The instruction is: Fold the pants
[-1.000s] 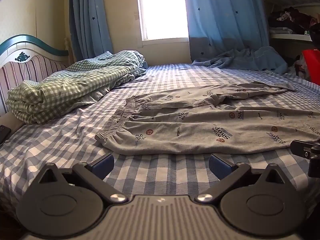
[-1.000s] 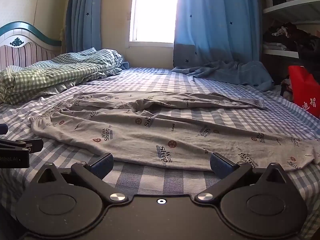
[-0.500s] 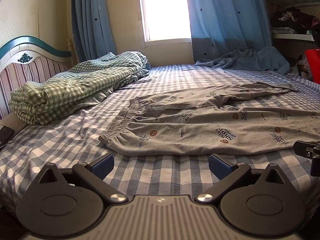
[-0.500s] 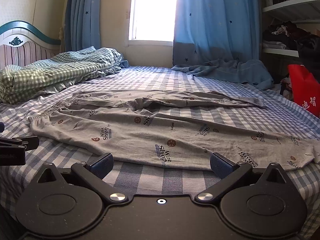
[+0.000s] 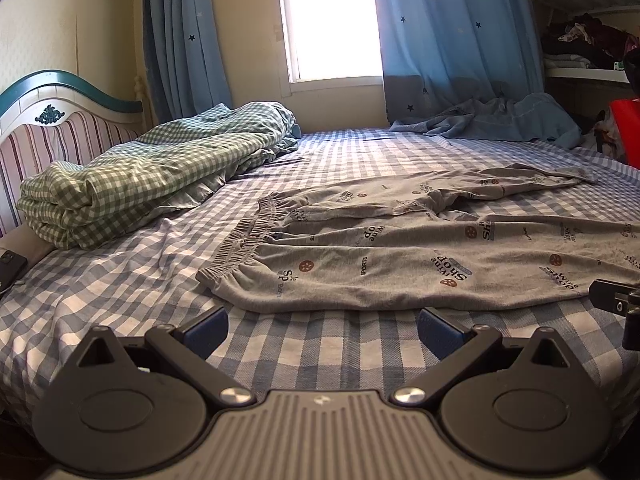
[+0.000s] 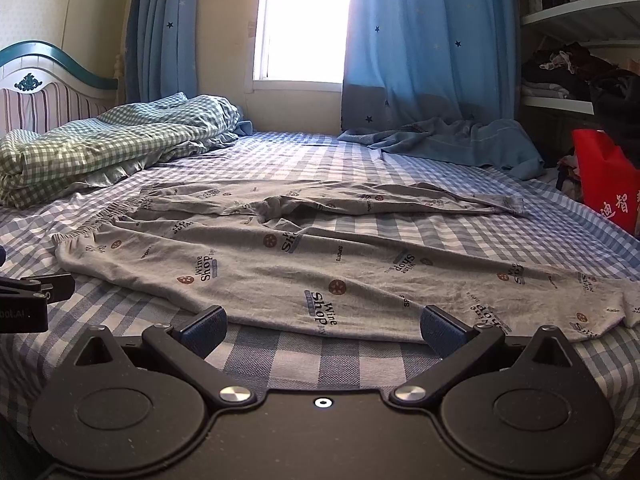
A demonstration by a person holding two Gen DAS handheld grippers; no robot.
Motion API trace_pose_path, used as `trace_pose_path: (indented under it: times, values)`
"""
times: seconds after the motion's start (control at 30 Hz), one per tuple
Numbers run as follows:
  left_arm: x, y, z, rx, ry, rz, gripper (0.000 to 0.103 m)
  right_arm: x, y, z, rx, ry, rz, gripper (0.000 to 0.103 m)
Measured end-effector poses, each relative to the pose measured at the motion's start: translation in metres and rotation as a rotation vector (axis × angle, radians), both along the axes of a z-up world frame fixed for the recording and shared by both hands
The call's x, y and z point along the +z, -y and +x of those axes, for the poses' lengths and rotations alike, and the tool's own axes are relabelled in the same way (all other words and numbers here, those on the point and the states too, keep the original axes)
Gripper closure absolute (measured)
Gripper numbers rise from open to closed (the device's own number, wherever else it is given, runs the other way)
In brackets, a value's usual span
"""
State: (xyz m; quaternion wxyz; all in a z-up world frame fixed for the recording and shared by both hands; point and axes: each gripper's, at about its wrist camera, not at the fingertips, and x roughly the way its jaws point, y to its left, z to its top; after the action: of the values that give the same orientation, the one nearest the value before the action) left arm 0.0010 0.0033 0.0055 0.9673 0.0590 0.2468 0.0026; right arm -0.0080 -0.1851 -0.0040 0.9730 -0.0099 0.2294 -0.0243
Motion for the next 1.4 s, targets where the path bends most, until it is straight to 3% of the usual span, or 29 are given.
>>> trace_pose_path:
  times: [0.67,0.93,1.4]
  values:
    - [-0.009,-0.002,0.011,-0.004,-0.028,-0.016,0.000,-0.004,0.000,0.006,-0.012,-0.022,-0.003,0.001]
    - [-0.013,-0.006,0.020,-0.011,-0.052,-0.062,0.000,-0.008,0.000,0.013,-0.012,-0.034,0.002,0.001]
    - [-0.013,-0.002,0.046,-0.004,-0.085,-0.047,0.000,-0.007,0.008,0.036,-0.016,-0.030,0.024,0.001]
